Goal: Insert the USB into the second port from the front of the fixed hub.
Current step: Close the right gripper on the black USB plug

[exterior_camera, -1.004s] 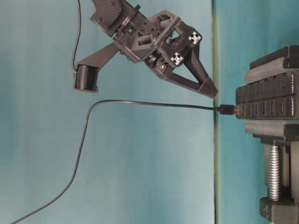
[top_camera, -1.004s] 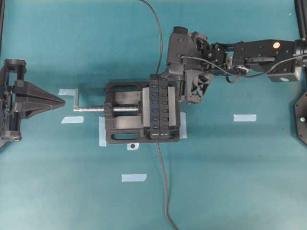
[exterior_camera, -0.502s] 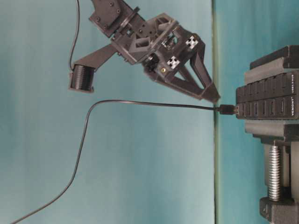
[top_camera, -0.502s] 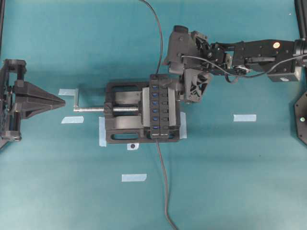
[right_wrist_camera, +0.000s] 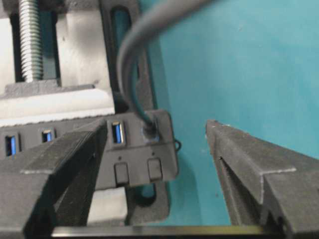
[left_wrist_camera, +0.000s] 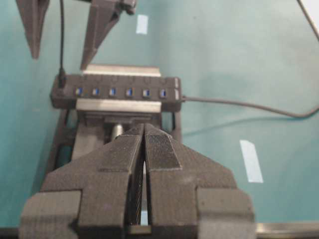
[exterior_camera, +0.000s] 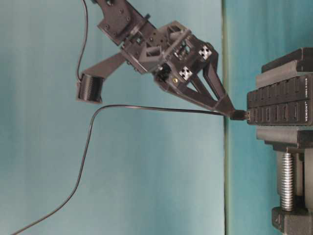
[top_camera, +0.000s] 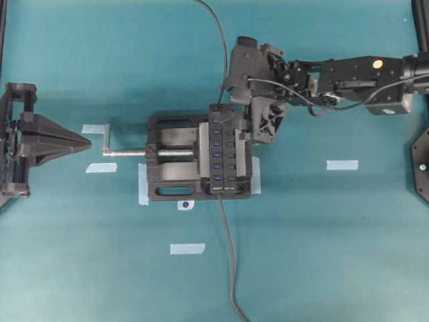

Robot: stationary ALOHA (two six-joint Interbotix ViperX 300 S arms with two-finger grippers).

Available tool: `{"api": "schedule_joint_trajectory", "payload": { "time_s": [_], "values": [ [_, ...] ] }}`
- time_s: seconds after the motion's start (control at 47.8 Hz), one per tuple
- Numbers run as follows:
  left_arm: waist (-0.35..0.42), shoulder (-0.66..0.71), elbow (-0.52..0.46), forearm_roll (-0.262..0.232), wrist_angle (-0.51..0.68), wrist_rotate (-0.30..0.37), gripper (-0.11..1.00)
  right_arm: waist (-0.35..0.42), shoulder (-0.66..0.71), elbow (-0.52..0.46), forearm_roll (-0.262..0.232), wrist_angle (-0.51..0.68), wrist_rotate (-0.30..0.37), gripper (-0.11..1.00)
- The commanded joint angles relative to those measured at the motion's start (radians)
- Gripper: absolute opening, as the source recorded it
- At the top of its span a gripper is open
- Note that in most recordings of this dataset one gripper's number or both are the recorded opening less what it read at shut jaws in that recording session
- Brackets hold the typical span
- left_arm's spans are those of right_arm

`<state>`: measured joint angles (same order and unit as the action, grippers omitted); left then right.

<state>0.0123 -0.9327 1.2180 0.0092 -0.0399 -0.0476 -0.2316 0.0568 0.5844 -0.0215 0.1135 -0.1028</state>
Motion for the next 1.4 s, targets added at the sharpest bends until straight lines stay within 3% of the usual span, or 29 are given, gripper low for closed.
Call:
{"api": "schedule_joint_trajectory", "payload": {
  "time_s": [0.0, 0.418, 0.606, 0.794, 1.087, 1.38],
  "values": [
    [0.002, 0.006, -0.029, 0.002, -0.005, -0.002, 0.0, 0.003, -0.002, -0.035, -0.002, -0.008, -0.003, 0.8],
    [0.002, 0.005, -0.029, 0.002, -0.005, -0.002, 0.0, 0.003, 0.017, -0.044, -0.002, 0.002, -0.002, 0.8],
    [0.002, 0.006, -0.031, 0.002, -0.005, -0.002, 0.0, 0.003, 0.026, -0.044, -0.002, 0.006, -0.002, 0.73],
    [0.002, 0.006, -0.031, 0.002, -0.005, -0.003, 0.0, 0.008, 0.028, -0.044, -0.002, 0.02, -0.005, 0.56],
    [0.002, 0.006, -0.031, 0.002, -0.005, -0.003, 0.0, 0.018, 0.028, -0.044, -0.002, 0.009, -0.009, 0.15],
    [0.002, 0.005, -0.029, 0.002, -0.005, -0.003, 0.0, 0.018, 0.021, -0.044, -0.002, 0.006, -0.003, 0.1]
  ]
}}
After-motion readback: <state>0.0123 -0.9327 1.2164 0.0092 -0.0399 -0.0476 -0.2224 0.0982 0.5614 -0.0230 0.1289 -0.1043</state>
